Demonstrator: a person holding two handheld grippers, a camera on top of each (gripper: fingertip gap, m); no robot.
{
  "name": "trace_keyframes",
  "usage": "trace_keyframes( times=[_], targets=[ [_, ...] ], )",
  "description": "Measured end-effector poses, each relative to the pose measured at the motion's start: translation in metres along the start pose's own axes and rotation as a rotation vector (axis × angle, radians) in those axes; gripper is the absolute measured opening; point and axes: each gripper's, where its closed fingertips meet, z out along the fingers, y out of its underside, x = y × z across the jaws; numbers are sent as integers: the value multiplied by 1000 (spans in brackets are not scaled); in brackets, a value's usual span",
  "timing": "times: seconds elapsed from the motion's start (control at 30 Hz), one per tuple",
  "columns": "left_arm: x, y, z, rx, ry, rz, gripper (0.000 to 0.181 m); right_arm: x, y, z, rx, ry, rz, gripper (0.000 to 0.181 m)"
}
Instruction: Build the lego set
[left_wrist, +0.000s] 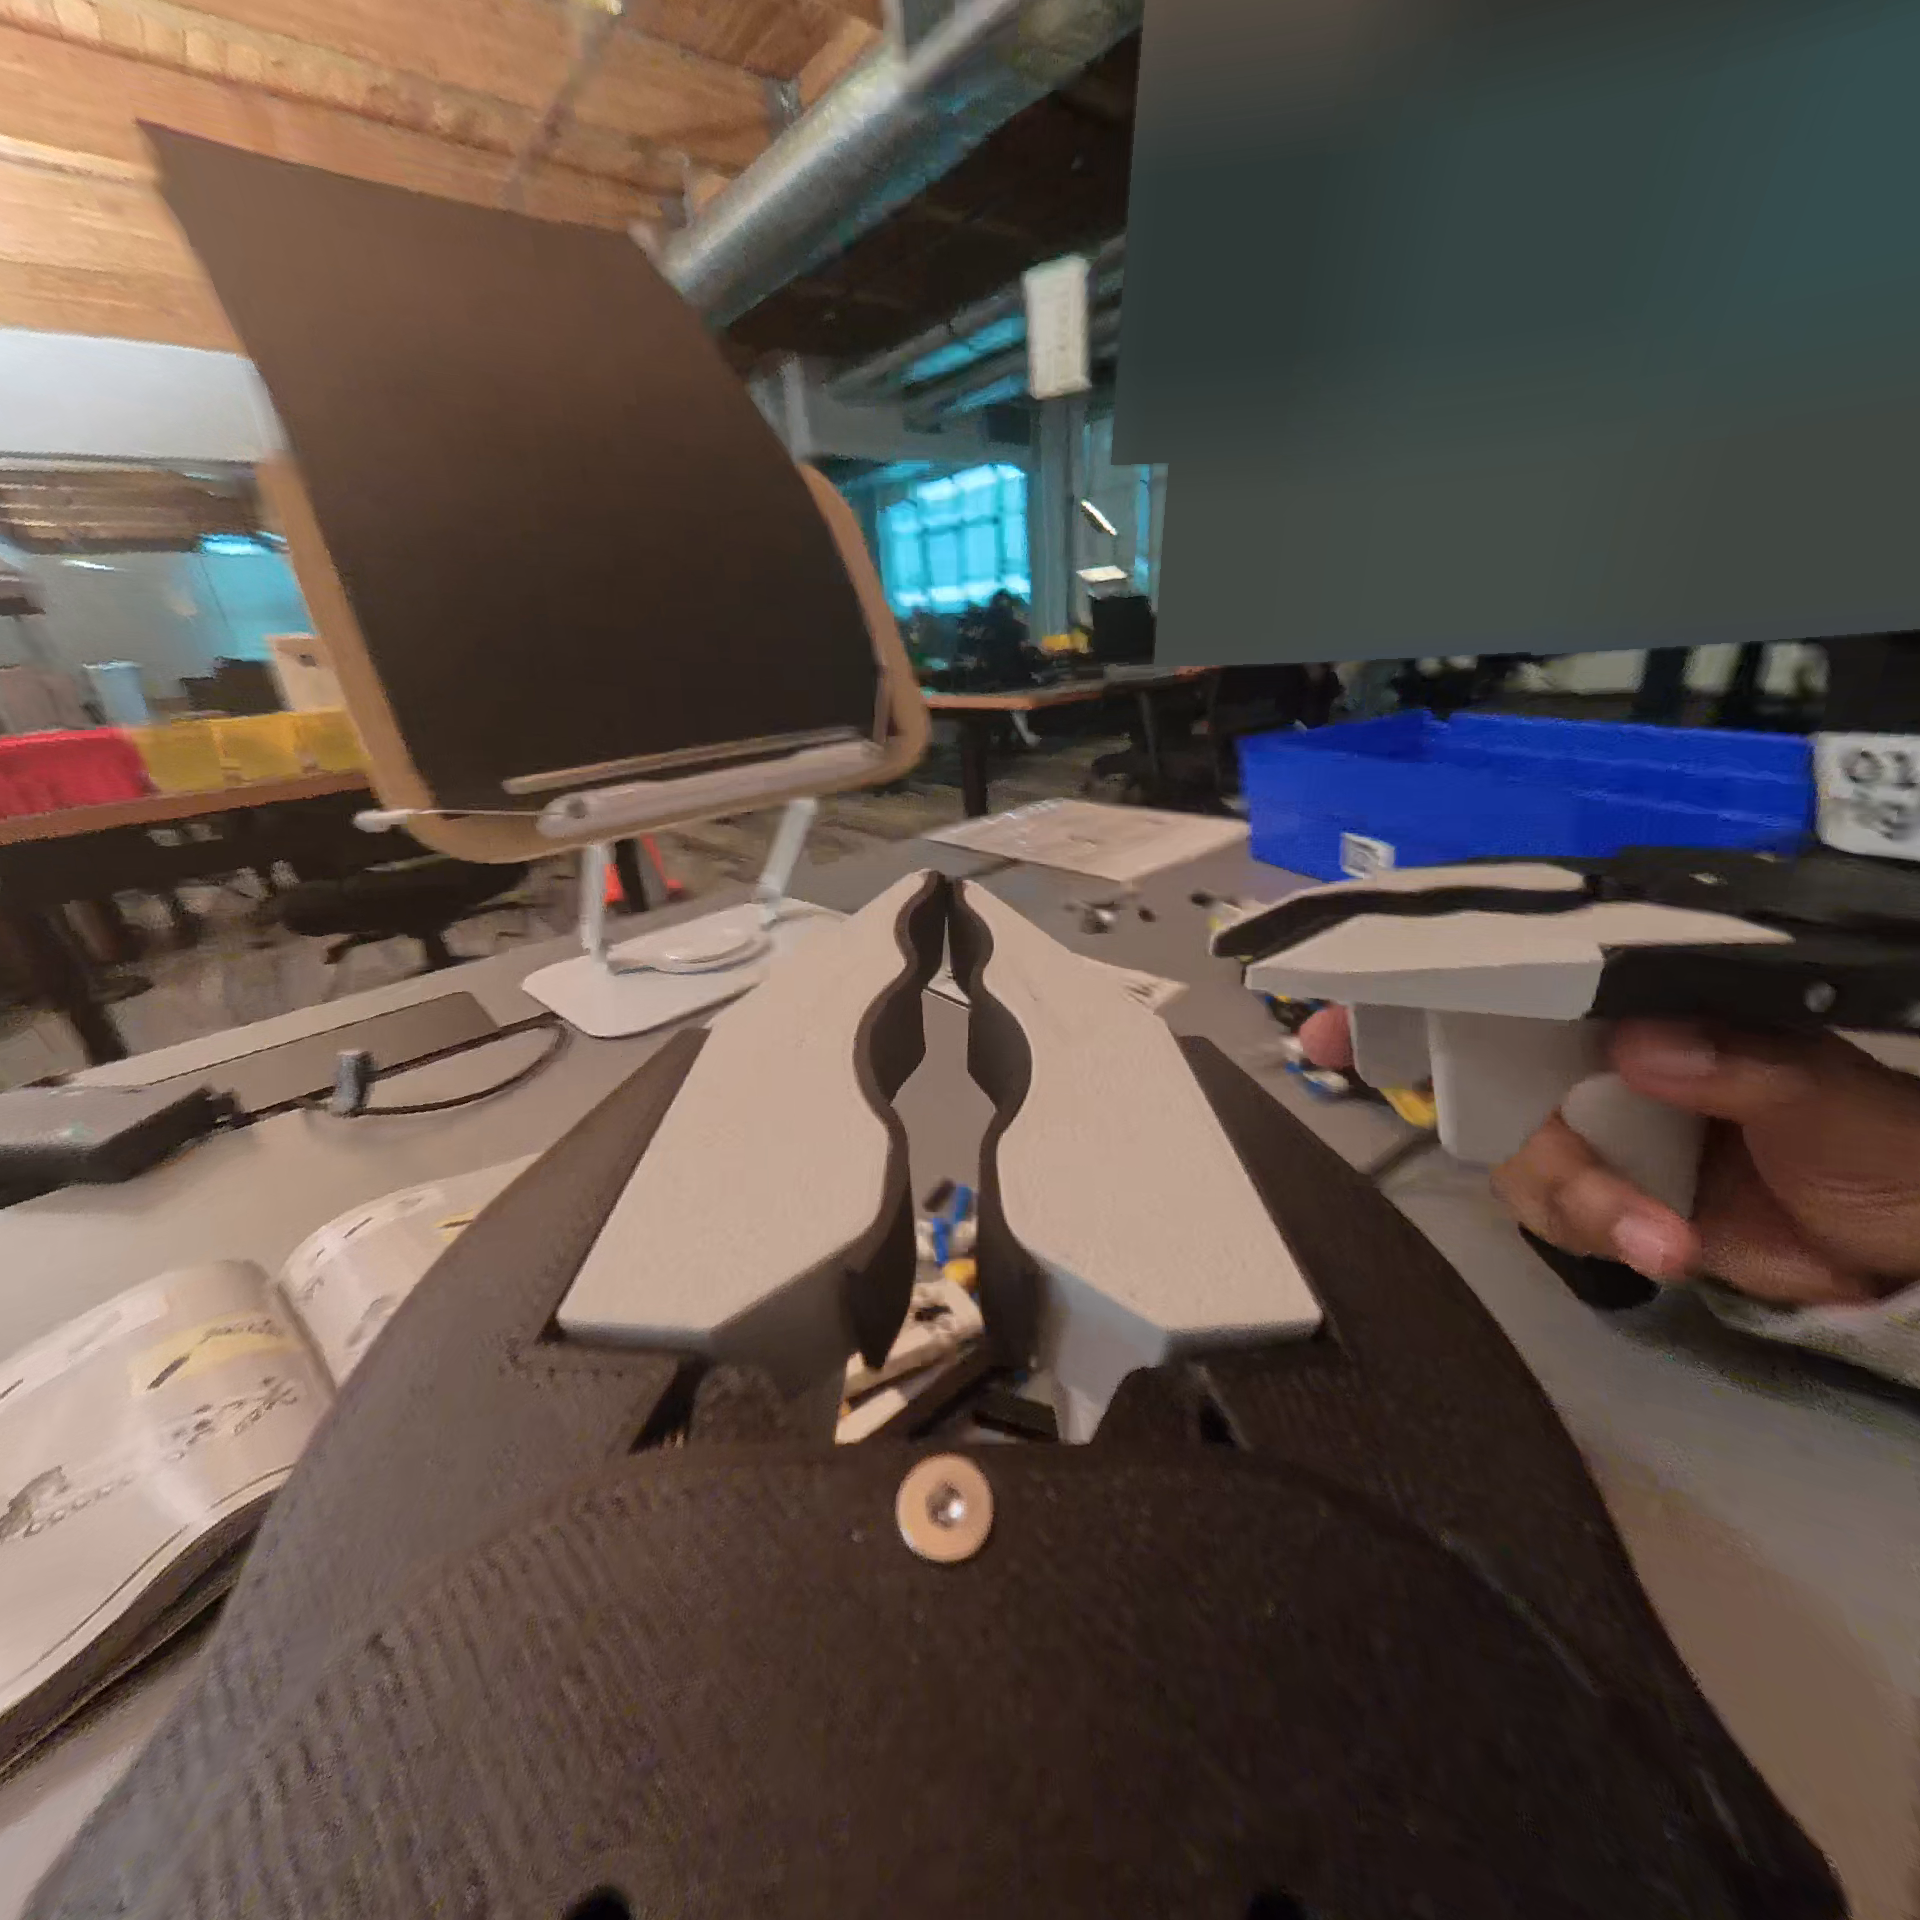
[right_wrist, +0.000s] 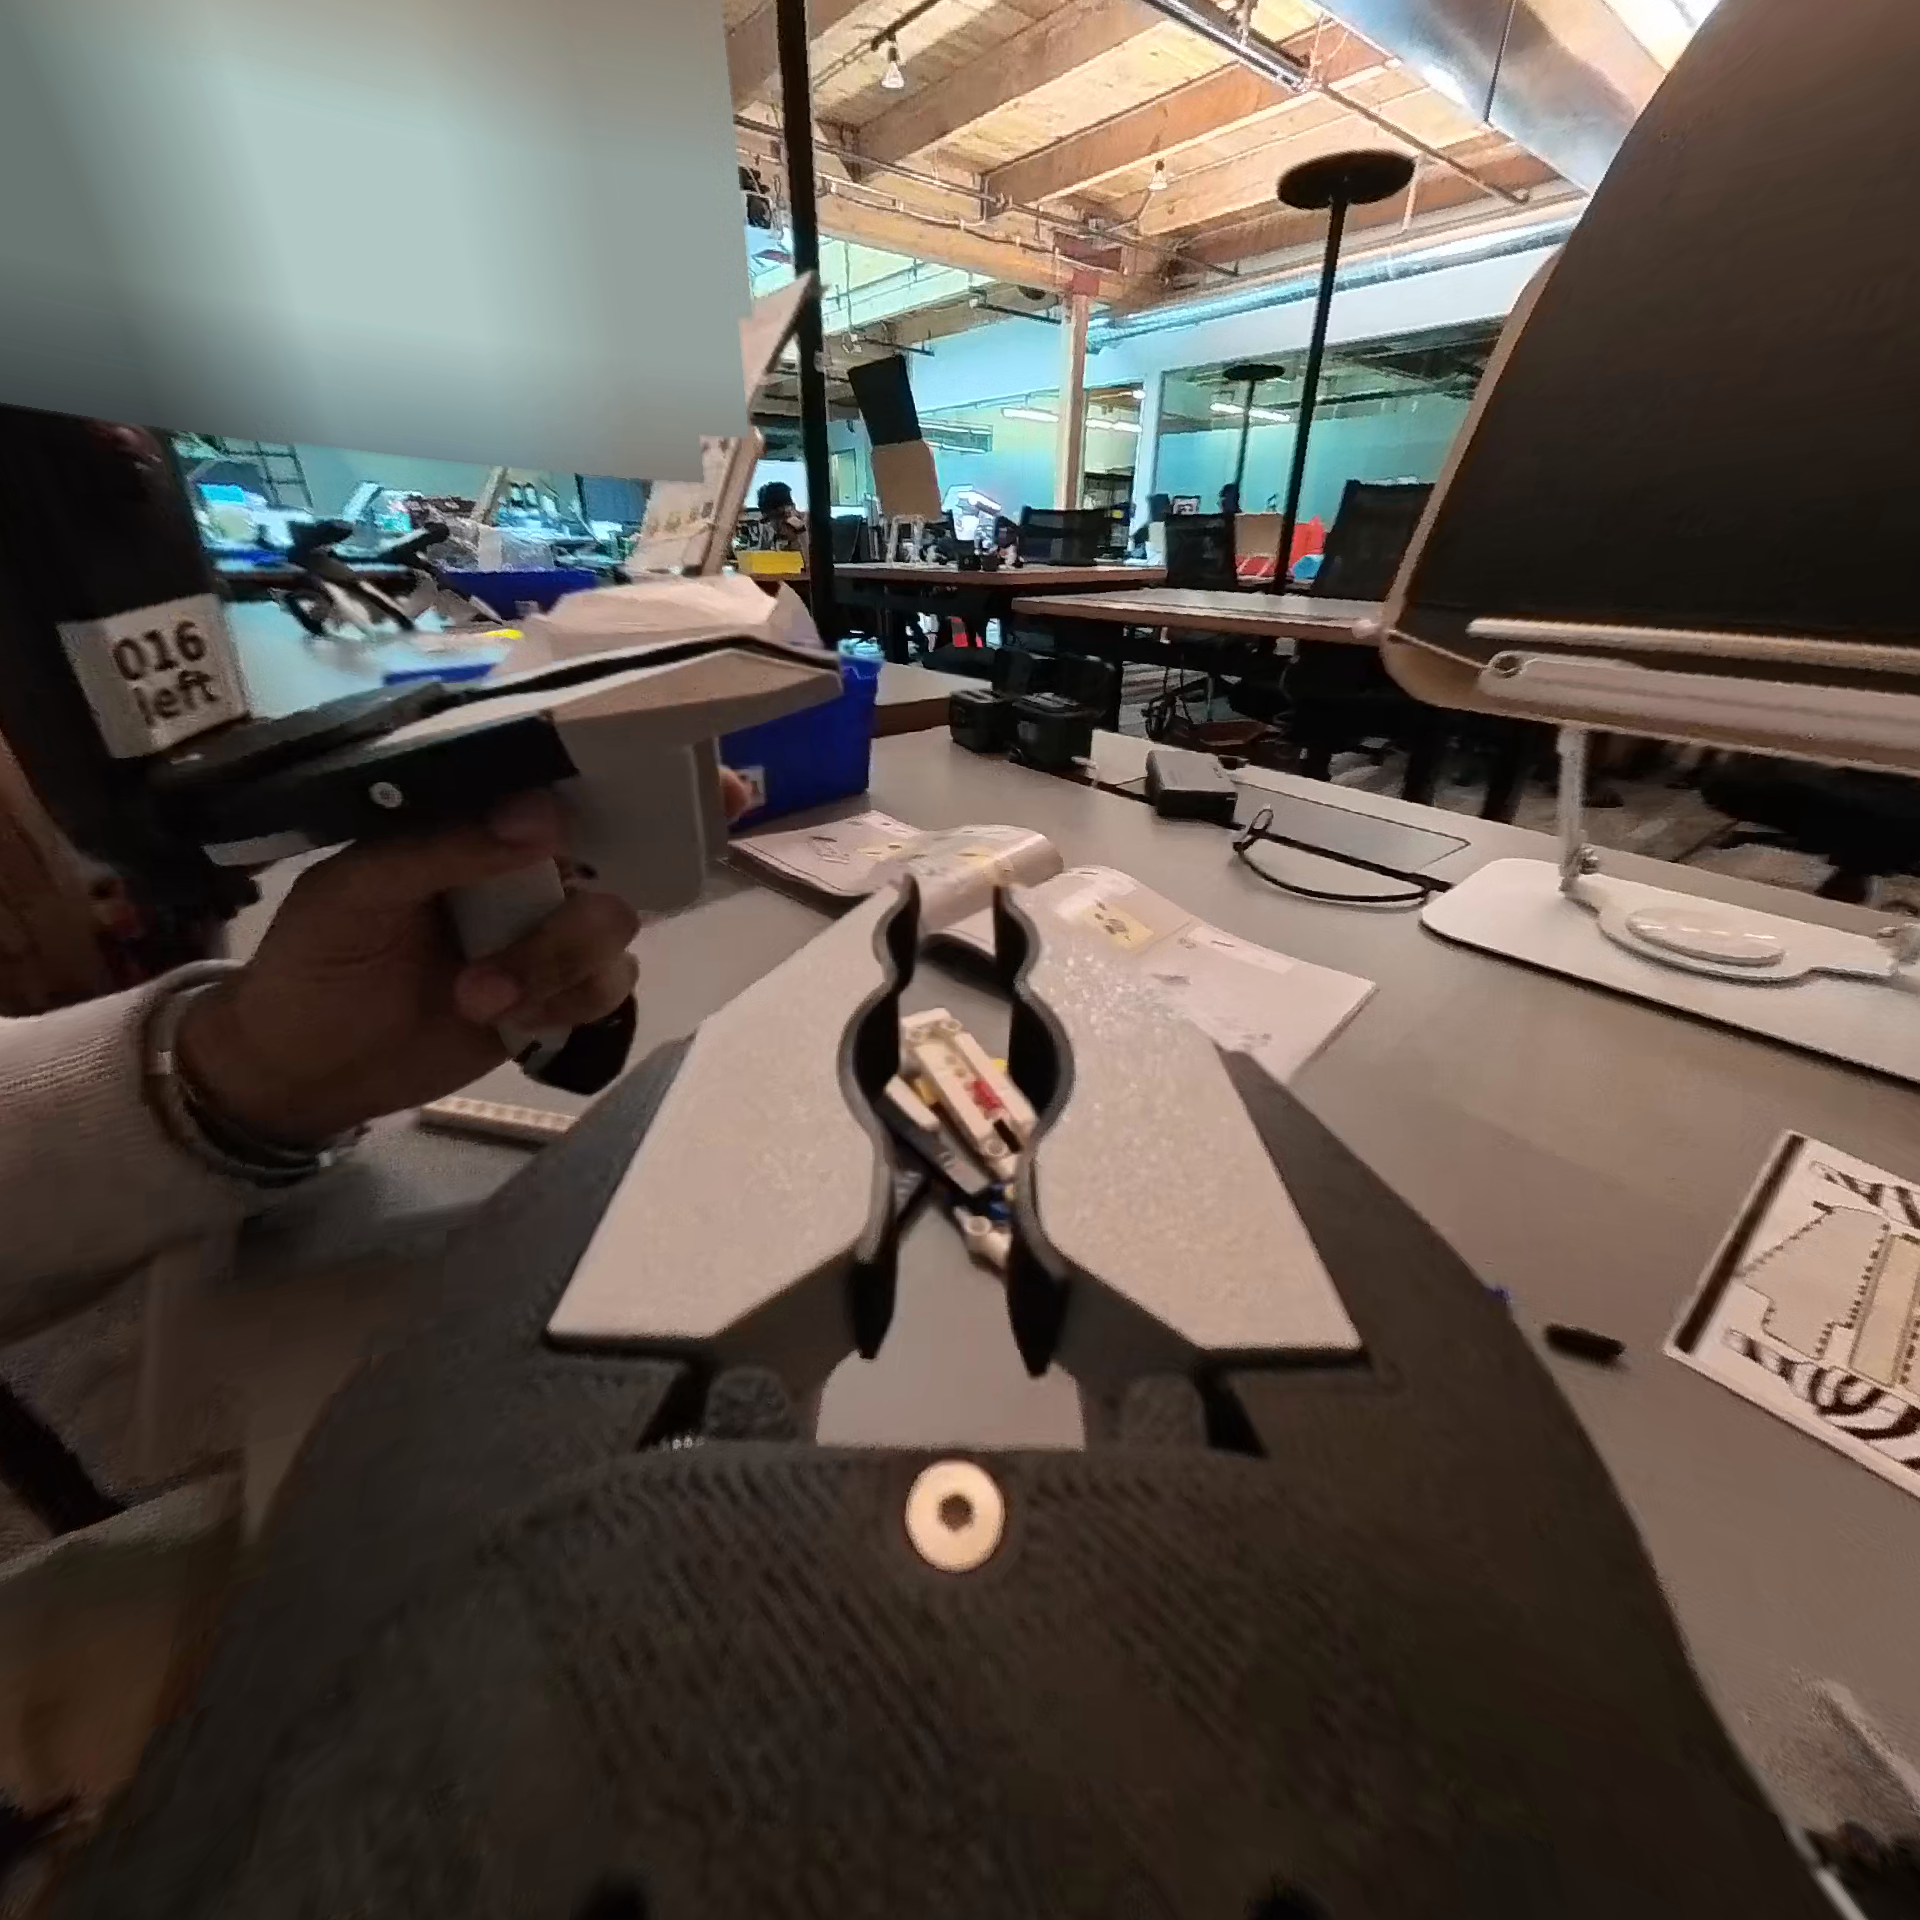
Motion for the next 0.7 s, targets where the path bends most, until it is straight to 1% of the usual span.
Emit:
trace_keyframes(
  times=[0.07, 0.13, 0.17, 0.2, 0.23, 0.3, 0.37, 0.43, 0.53, 0.57, 0.63, 0.7],
  targets=[
    [28, 6, -6, -106, 150, 40, 0, -17, -5, -13, -15, -72, 59, 17],
    [59, 28, -24, -259, 322, 114, 0, -36, 2, -29, -88, -161, 92, 20],
    [67, 42, -34, -338, 365, 142, 0, -44, 11, -38, -143, -199, 99, 22],
    [72, 53, -43, -389, 386, 161, 0, -49, 21, -47, -194, -223, 102, 29],
    [74, 60, -50, -406, 394, 162, 0, -53, 31, -56, -236, -240, 102, 33],
    [74, 69, -56, -399, 385, 116, 0, -58, 43, -71, -275, -267, 116, 39],
    [75, 72, -53, -378, 394, 31, 0, -55, 35, -79, -228, -285, 162, 42],
    [74, 70, -44, -369, 414, -21, 3, -47, 32, -82, -213, -280, 209, 43],
    [71, 60, -26, -305, 409, -85, 2, -44, 41, -81, -278, -283, 239, 49],
    [67, 62, -20, -305, 382, -97, 0, -43, 44, -79, -300, -274, 237, 50],
    [41, 73, -10, -335, 198, -107, 0, -41, 52, -75, -346, -243, 228, 52],
    [36, 67, -12, -286, 154, -107, 0, -37, 58, -72, -375, -218, 245, 53]
  ],
)
